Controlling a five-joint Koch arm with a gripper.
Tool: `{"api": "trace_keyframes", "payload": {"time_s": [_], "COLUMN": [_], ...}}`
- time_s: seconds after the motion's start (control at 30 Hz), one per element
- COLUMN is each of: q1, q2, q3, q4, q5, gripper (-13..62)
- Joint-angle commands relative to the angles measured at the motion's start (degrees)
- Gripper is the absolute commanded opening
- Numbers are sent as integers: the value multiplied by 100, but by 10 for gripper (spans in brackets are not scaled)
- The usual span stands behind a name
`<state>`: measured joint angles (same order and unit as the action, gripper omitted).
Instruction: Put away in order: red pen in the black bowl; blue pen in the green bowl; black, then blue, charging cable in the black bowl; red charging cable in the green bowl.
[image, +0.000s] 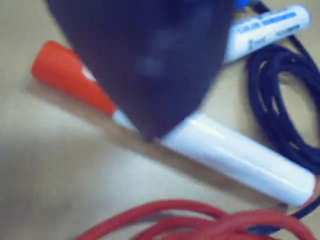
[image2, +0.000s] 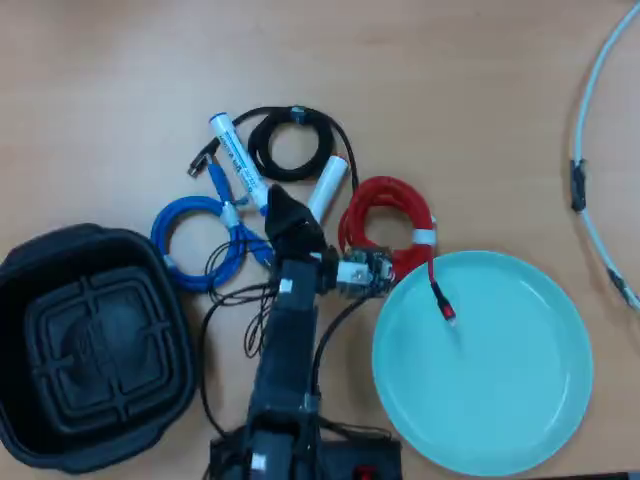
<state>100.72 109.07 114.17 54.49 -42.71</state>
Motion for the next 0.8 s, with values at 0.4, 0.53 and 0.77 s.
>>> {"api": "trace_keyframes", "payload": {"time_s": [0.4,0.53,0.77], "q1": [167,149,114], "q2": [-2013,-2733,-3419], "q3": [-2997,-3876,-4210], "q4": [1890,2760,3129], "q5": [-2303,-2646,-2725], "gripper": [584,584,584]}}
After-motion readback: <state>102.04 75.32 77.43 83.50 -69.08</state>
